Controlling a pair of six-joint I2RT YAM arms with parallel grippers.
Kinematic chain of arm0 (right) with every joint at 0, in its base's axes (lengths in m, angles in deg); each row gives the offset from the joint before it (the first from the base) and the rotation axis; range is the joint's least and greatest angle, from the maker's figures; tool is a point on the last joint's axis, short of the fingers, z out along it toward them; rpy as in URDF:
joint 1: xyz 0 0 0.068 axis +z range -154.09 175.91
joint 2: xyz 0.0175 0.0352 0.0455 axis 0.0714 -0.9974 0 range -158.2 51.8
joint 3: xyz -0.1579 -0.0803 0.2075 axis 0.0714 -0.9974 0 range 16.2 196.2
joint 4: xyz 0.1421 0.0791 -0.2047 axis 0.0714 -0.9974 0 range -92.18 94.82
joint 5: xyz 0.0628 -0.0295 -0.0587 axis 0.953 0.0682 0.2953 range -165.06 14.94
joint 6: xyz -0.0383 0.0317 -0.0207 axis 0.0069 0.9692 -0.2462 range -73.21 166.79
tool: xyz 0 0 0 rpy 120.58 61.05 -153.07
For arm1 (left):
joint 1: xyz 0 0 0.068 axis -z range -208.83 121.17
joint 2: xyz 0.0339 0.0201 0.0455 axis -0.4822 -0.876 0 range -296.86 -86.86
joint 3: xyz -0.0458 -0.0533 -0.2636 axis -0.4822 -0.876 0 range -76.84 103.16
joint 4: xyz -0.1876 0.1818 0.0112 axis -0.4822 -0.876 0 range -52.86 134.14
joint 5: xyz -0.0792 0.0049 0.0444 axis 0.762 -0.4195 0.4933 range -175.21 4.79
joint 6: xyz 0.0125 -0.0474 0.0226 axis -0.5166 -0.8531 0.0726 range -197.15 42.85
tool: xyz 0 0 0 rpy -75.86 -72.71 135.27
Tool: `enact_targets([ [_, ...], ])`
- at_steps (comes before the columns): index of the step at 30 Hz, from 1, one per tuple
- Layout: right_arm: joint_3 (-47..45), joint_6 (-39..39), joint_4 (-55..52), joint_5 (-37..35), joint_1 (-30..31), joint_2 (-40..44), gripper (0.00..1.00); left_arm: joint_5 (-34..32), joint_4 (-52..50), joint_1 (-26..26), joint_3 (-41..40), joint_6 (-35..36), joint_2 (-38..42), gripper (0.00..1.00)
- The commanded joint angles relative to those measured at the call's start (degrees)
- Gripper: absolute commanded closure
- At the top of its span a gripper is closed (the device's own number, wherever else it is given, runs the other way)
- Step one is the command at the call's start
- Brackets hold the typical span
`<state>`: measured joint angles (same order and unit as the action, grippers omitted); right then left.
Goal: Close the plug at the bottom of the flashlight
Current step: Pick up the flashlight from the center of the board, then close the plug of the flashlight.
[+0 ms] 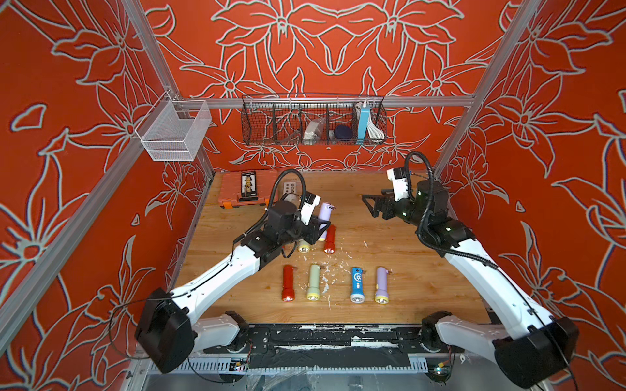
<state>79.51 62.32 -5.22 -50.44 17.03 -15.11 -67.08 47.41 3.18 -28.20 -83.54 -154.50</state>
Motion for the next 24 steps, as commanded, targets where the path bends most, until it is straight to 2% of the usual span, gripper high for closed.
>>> enact_targets([
  [1, 2.85, -1.44, 3.14, 16.14, -0.21, -2.27, 0.08, 6.04, 10.7, -2.19, -3.63, 8.33, 3.85, 1.0],
  [5, 4.9, 0.14, 7.2, 29.3, -0.12, -5.08, 0.09, 10.59, 11.6, -3.61, -6.39, 12.78, 7.47, 1.0],
  [9, 6.61, 0.67, 9.36, 39.14, 0.35, -6.81, 0.1, 14.65, 18.1, -5.38, -11.17, 14.26, 10.45, 1.0],
  [17, 10.12, -3.82, 6.51, 43.71, 5.67, -10.22, 0.13, 19.72, 24.86, -7.05, -15.34, 13.47, 13.52, 1.0],
  [24, 14.6, -8.2, 1.27, 44.98, 9.75, -14.58, 0.17, 22.34, 25.54, -7.13, -15.31, 12.82, 14.02, 1.0],
])
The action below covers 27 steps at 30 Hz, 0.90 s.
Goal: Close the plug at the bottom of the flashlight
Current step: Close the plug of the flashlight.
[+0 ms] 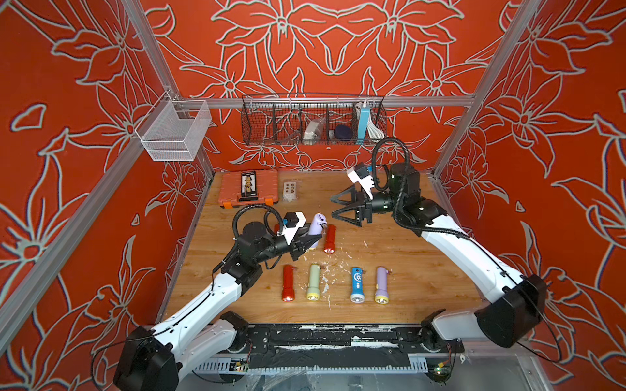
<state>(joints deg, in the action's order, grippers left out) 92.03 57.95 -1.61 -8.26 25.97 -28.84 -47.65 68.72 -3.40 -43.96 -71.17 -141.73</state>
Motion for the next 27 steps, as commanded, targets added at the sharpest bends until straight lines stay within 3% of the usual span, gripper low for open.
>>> enact_targets([
  [1, 2.35, -4.03, -2.43, 2.91, 1.02, -1.23, 0.17, 3.56, 4.29, -0.63, 0.57, 0.14, 1.3, 1.0],
  [27, 6.18, -8.78, -8.94, 6.28, 3.17, -5.95, 0.31, 7.22, 3.98, -0.75, 1.77, -1.58, -0.33, 1.0],
])
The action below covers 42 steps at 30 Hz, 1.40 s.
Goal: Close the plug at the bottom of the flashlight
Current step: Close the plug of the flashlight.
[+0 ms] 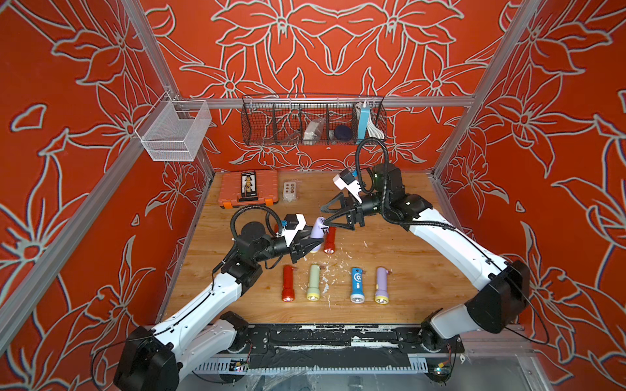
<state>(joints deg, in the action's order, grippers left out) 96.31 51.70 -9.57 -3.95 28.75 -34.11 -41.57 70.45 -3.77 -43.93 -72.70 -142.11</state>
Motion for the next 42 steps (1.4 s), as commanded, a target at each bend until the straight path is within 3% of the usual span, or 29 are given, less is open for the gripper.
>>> enact_targets([
  [1, 1.8, -2.49, -1.02, 1.92, 0.42, -0.86, 0.31, 1.19, 2.23, -0.35, 1.9, -0.14, 0.01, 1.0],
  [10, 2.08, -2.51, -3.05, 1.58, 0.91, -2.82, 0.38, 1.01, 1.83, -0.38, 2.09, 0.13, 0.13, 1.0],
  [15, 1.35, -2.91, -4.15, 1.34, 1.1, -3.38, 0.48, -0.18, 2.23, -0.45, 1.86, 0.43, 1.04, 1.0],
  [22, -0.94, -2.19, -4.53, 1.0, 2.64, -4.77, 0.53, -0.69, 2.36, -0.94, 2.06, 0.93, 3.54, 1.0],
  [38, -1.63, -7.31, -12.35, -0.15, 5.39, -7.61, 0.76, 0.48, 3.65, -2.33, 1.99, -0.49, 6.6, 1.0],
  [42, -2.96, -7.71, -12.78, -0.46, 6.0, -7.43, 0.86, 0.4, 3.75, -2.37, 1.9, -0.58, 6.99, 1.0],
])
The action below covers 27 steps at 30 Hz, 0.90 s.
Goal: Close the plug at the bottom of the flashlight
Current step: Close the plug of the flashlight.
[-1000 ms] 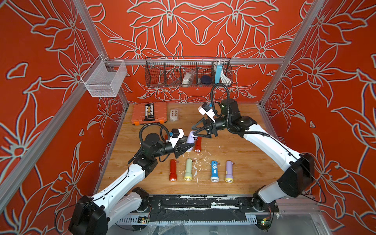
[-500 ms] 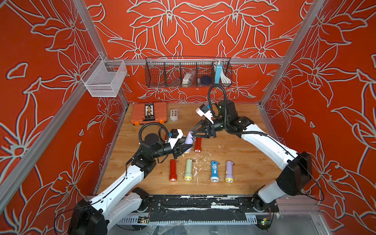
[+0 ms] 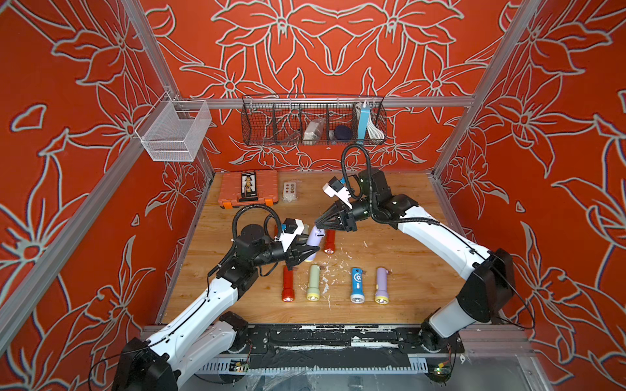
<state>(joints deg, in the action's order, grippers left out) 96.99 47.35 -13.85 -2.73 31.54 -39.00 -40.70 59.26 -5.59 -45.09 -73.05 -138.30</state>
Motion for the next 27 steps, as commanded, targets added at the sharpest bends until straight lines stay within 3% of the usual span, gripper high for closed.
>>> enact_targets([
  [1, -3.89, -3.29, -8.19, -1.66, 3.42, -2.63, 0.89, -0.56, 14.92, -0.55, 3.02, -0.23, 3.22, 1.0],
  [8, -4.11, -2.54, -6.62, -0.83, 4.26, -3.85, 0.99, -0.13, 14.73, -0.57, 3.69, -0.46, 4.18, 1.0],
  [14, -2.13, -1.58, -4.44, -2.84, 4.13, -2.85, 1.0, 1.9, 12.5, -0.57, 4.46, 0.23, 3.61, 1.0],
  [22, 12.84, -10.73, -17.54, -9.44, 1.37, -2.98, 1.0, 5.93, 7.86, -0.13, 6.83, -0.02, 2.74, 1.0],
  [27, 17.26, -12.32, -19.3, -12.16, -0.6, -2.01, 1.0, 4.4, 3.57, 0.05, 7.21, 0.92, 4.11, 1.0],
])
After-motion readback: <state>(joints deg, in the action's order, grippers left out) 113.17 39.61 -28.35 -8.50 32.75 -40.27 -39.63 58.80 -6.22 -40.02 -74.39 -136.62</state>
